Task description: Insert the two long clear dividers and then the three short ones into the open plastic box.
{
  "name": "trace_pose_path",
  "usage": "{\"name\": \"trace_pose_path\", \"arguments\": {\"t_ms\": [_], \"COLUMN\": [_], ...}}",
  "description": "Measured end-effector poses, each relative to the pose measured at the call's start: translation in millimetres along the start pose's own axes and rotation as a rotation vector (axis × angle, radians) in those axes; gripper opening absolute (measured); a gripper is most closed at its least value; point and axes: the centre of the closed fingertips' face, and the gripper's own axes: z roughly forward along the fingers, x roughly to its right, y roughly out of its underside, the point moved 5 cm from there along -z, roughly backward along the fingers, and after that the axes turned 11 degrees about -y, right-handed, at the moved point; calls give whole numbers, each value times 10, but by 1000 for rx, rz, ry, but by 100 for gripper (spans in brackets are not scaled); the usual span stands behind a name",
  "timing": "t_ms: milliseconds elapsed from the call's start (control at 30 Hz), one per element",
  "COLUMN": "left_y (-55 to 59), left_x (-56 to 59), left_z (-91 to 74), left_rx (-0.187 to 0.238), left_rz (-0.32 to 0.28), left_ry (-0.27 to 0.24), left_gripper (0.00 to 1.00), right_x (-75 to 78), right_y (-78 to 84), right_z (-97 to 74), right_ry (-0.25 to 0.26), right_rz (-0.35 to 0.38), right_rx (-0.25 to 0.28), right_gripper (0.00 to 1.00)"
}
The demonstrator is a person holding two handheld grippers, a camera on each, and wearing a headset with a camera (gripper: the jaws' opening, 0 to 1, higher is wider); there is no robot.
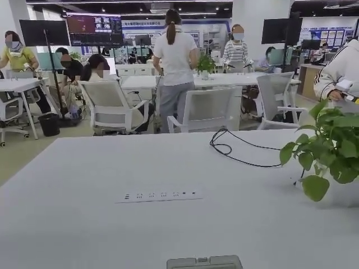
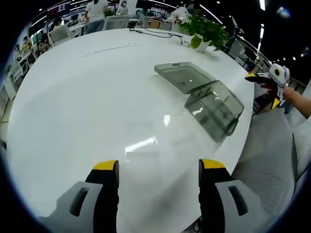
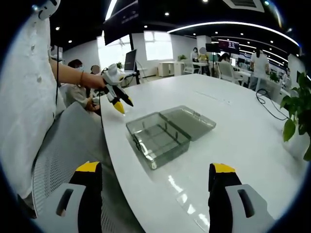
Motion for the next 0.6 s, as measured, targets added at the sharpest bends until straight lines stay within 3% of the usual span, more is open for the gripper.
{"name": "trace_pose_path", "arguments": {"t_ms": [367, 600], "left_y": [52, 67], "left_x": [-43, -41], "left_z": [105, 145], "left_rx": [-78, -102], "left_rz": [21, 46], "left_ry": [-62, -93], "left_gripper": [55, 50], "right_x": [8, 12], "right_y": [-9, -1], "right_z": [21, 25], "right_ry": [1, 1], "right_rz": [5, 7], "right_rx": [6, 7], "right_gripper": [91, 91]}}
